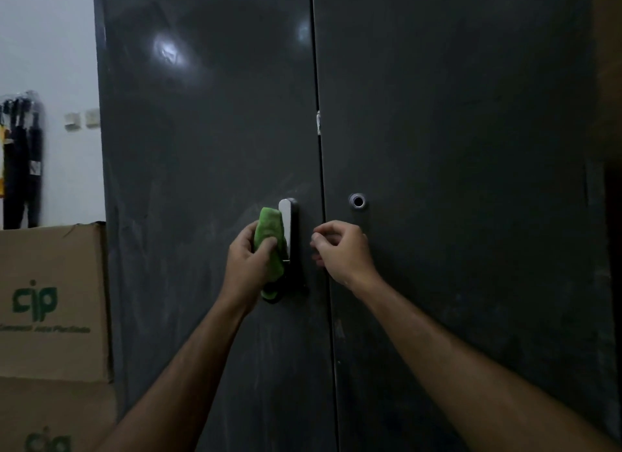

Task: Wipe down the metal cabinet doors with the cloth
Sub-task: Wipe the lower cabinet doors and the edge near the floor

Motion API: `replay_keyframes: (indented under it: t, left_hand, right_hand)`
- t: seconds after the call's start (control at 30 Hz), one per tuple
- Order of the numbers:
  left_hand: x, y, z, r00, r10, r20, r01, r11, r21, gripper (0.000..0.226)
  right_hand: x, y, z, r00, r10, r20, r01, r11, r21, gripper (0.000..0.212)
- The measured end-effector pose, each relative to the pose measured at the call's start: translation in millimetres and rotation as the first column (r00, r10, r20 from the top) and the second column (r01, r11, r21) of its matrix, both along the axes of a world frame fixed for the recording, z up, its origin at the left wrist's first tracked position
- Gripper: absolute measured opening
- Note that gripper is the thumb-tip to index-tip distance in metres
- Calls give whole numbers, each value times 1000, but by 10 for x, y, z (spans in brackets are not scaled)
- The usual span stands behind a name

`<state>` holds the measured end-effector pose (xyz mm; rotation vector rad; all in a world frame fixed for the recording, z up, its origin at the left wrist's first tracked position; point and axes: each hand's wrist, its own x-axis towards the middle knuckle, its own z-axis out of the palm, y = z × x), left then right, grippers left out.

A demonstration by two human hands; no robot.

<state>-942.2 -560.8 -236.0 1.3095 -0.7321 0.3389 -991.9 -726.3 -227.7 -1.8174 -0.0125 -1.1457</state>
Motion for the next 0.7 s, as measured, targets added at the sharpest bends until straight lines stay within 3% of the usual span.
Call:
replay_keyframes:
  t: [0.13,0.27,0.43,0.6,0.7]
  left_hand:
    - [90,47,-311,974,195,115,-210,969,128,31]
    - [260,237,-277,904,423,58,-420,906,-58,18]
    - [119,-34,285,923,229,310,-224,973,-53,28]
    - [25,-118,-20,968,68,243,-72,997,9,36]
    - [113,-71,102,982,33,187,-30,999,-18,37]
  right_hand:
    - [59,-27,-41,999,46,4,-46,999,-15,7]
    - [70,-79,-33,998,68,-19,-68,997,-19,9]
    - [122,-89,-27,996,87,7,-87,995,46,11]
    - [82,-68,-15,994,102,37,-104,993,55,8]
    - [49,-4,43,985,151,79,-154,988,35,9]
